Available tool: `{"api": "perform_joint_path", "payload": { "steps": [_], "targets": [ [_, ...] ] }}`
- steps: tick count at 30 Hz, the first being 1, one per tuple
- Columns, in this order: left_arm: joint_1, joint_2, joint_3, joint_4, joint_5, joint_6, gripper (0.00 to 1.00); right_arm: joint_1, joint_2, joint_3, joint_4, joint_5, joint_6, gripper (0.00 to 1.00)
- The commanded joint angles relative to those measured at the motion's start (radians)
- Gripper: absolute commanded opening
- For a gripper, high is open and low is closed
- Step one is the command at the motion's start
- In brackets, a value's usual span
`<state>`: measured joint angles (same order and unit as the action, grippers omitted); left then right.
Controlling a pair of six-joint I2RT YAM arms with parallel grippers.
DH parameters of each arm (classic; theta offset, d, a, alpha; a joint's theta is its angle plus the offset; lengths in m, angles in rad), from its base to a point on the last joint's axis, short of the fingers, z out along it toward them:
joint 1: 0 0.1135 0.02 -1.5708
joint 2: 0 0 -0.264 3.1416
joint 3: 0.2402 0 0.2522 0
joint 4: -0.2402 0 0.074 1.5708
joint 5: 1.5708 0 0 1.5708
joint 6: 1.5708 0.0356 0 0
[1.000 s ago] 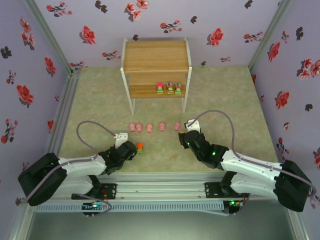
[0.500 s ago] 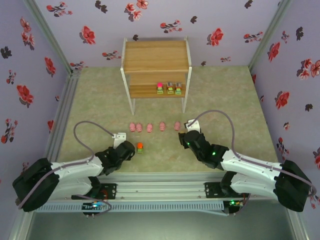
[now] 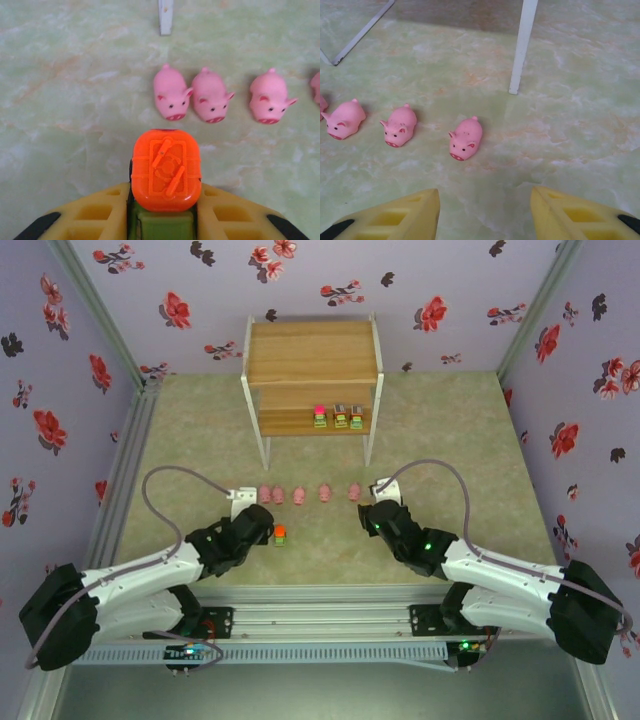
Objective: Place and organize the plastic toys onto the shelf
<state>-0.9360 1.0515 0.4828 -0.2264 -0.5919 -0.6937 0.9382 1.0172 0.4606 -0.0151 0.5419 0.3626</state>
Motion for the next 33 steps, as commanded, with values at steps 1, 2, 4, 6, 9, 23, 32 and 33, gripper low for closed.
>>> {"api": "perform_joint_path", "payload": {
  "steps": [1, 2, 4, 6, 9, 23, 32, 33],
  "targets": [
    [0.002, 0.044, 0.086, -0.038, -0.027, 0.044, 0.25, -0.014, 0.015, 0.001, 0.036, 0.002, 0.002, 0.32],
    [0.002, 0.063, 0.11, -0.036, -0.029, 0.053, 0.25, -0.015, 0.018, 0.001, 0.04, 0.0, 0.002, 0.32],
    [0.002, 0.102, 0.152, -0.028, -0.03, 0.071, 0.25, -0.022, 0.018, 0.001, 0.044, -0.004, 0.006, 0.32],
    [0.002, 0.146, 0.199, -0.017, -0.031, 0.085, 0.25, -0.029, 0.016, -0.003, 0.049, -0.009, 0.011, 0.32],
    [0.002, 0.222, 0.272, 0.001, -0.032, 0.103, 0.25, -0.046, 0.012, -0.008, 0.057, -0.016, 0.017, 0.32],
    [0.043, 0.461, 0.578, 0.001, -0.002, 0.152, 0.24, -0.093, -0.026, -0.025, 0.055, -0.056, 0.045, 0.33],
    [0.073, 0.533, 0.707, -0.008, -0.001, 0.187, 0.25, -0.105, -0.065, -0.035, 0.043, -0.061, 0.052, 0.33],
    [0.078, 0.541, 0.719, -0.008, -0.001, 0.189, 0.24, -0.106, -0.07, -0.036, 0.042, -0.06, 0.052, 0.33]
  ]
}}
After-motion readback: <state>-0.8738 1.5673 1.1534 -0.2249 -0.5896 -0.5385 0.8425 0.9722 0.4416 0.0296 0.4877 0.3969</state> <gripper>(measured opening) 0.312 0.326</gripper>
